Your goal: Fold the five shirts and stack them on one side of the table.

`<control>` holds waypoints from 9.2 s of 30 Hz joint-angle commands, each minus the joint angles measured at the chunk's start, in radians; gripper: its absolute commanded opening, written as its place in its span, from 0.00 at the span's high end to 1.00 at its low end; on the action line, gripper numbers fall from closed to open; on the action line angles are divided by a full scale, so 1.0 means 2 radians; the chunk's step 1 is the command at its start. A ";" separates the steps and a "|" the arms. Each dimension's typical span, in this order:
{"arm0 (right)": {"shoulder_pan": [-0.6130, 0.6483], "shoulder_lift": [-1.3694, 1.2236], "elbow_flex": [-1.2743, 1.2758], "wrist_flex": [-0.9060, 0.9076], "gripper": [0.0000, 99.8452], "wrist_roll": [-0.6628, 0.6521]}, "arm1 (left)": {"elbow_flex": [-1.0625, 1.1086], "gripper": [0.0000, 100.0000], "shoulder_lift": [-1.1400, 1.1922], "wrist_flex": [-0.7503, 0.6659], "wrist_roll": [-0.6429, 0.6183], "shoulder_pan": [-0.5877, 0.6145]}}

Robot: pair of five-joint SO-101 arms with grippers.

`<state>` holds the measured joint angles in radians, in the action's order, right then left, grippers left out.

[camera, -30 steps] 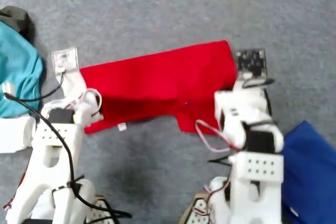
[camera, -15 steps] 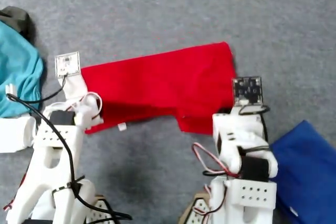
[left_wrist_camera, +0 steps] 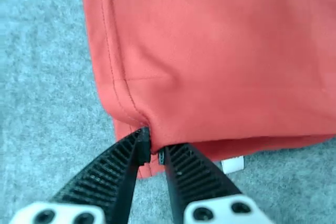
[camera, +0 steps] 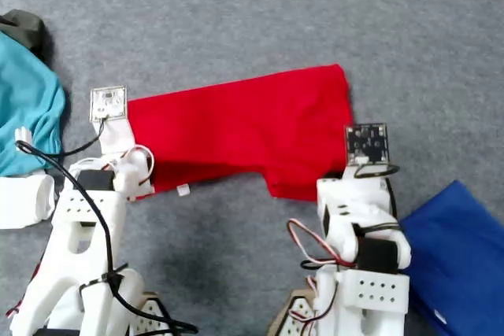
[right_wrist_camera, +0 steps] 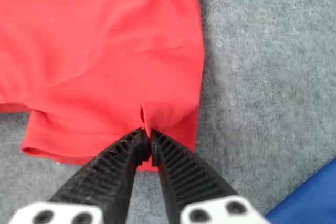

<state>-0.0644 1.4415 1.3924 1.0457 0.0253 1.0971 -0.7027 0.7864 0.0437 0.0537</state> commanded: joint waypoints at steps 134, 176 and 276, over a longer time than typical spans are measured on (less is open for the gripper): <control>0.014 -1.223 -1.522 0.370 0.99 0.064 | -0.618 0.98 0.591 0.088 -0.157 0.067; 0.028 -1.354 -1.532 0.369 0.99 0.071 | -0.665 0.98 0.574 0.142 -0.160 0.071; 0.081 -0.590 -0.239 -0.034 0.82 -0.624 | -0.400 0.98 0.444 -0.094 -0.146 0.095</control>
<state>0.0736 0.2616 0.9122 0.9889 -1.2375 0.3437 0.1933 0.5961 -0.2601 0.2409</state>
